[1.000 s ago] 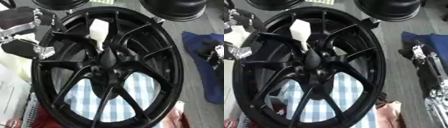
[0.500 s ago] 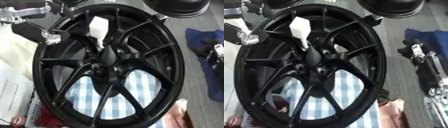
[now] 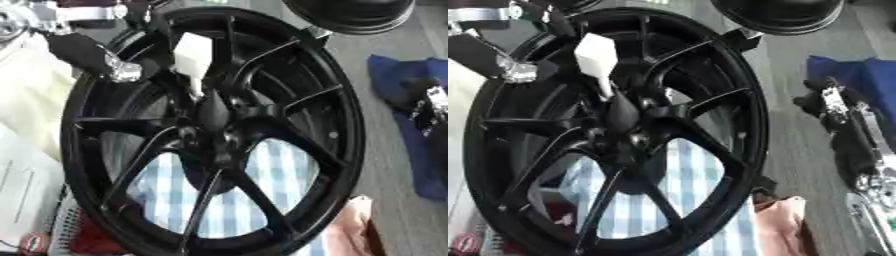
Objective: Pull the pin out of the wheel hub.
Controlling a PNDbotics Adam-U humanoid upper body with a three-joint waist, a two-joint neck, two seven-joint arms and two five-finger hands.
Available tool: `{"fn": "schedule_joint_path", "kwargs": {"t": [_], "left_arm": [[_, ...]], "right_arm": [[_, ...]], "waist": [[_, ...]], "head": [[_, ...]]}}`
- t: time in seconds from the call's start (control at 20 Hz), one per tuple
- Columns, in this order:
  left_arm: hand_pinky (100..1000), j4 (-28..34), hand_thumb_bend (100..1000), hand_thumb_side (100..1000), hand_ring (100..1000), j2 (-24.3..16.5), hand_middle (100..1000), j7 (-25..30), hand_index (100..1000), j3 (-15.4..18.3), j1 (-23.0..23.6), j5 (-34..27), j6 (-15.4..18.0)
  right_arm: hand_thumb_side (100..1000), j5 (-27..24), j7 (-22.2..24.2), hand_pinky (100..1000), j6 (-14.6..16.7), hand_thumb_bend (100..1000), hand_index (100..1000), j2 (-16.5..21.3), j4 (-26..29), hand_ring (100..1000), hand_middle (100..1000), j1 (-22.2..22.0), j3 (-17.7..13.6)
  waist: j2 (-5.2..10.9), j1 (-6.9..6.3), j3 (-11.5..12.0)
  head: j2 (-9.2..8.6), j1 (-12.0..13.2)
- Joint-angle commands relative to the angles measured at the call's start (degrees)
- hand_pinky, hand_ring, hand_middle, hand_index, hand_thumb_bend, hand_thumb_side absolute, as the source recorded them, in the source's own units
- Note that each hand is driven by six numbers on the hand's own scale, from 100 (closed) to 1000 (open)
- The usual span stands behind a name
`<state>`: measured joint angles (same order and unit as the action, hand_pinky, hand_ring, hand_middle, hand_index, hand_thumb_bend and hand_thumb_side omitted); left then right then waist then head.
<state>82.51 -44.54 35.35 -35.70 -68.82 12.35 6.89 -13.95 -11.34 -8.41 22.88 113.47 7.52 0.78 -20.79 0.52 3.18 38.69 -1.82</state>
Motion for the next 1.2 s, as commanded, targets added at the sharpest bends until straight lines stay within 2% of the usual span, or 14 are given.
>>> {"fn": "schedule_joint_path", "kwargs": {"t": [0.05,0.2,0.25,0.35,0.7,0.9,1.2], "left_arm": [[833,-0.8,346,589,845,0.0,849,3.3,921,2.5,-2.4,-0.1,-0.5],[833,-1.5,346,589,845,0.5,849,6.4,921,4.1,-3.1,0.3,-0.1],[843,-1.7,396,562,857,0.7,859,7.5,929,4.8,-3.6,0.4,-0.1],[842,-2.1,394,562,856,1.4,858,9.5,930,5.9,-4.3,0.4,0.2],[837,-2.5,375,616,852,2.8,854,16.0,925,6.0,-5.1,-4.3,0.2],[832,-3.0,356,639,846,3.4,850,16.6,921,5.8,-5.5,-6.6,-1.1],[830,-3.9,359,639,846,4.1,851,16.6,917,5.3,-5.7,-6.8,-2.0]], "right_arm": [[728,-0.3,0.0,863,-0.3,100,735,0.5,0.3,729,525,0.3,0.1],[728,-0.2,0.0,863,-0.3,100,735,0.5,0.2,729,525,0.2,0.1],[732,-0.2,0.0,863,-0.3,100,734,0.5,0.2,726,523,0.4,0.1],[734,-0.4,-0.1,863,-0.3,100,733,0.4,0.1,725,522,0.5,0.1],[754,-1.0,-0.9,862,-0.7,100,732,0.1,-0.3,722,519,1.0,0.2],[763,-1.2,-1.5,862,-0.9,100,731,-0.1,-0.5,722,519,1.2,0.3],[772,-1.3,-1.7,861,-1.0,100,728,-0.4,-0.6,719,516,1.6,0.3]], "waist": [[1.37,-0.24,-0.1],[1.36,-0.30,0.0],[1.28,-0.44,0.0],[1.15,-0.56,-0.1],[0.58,-0.85,-0.6],[0.22,-1.11,-1.0],[-0.18,-1.26,-1.4]], "head": [[-0.26,0.1],[-0.24,0.0],[-0.23,0.2],[-0.20,0.4],[-0.42,0.7],[-0.76,1.1],[-0.88,1.5]]}}
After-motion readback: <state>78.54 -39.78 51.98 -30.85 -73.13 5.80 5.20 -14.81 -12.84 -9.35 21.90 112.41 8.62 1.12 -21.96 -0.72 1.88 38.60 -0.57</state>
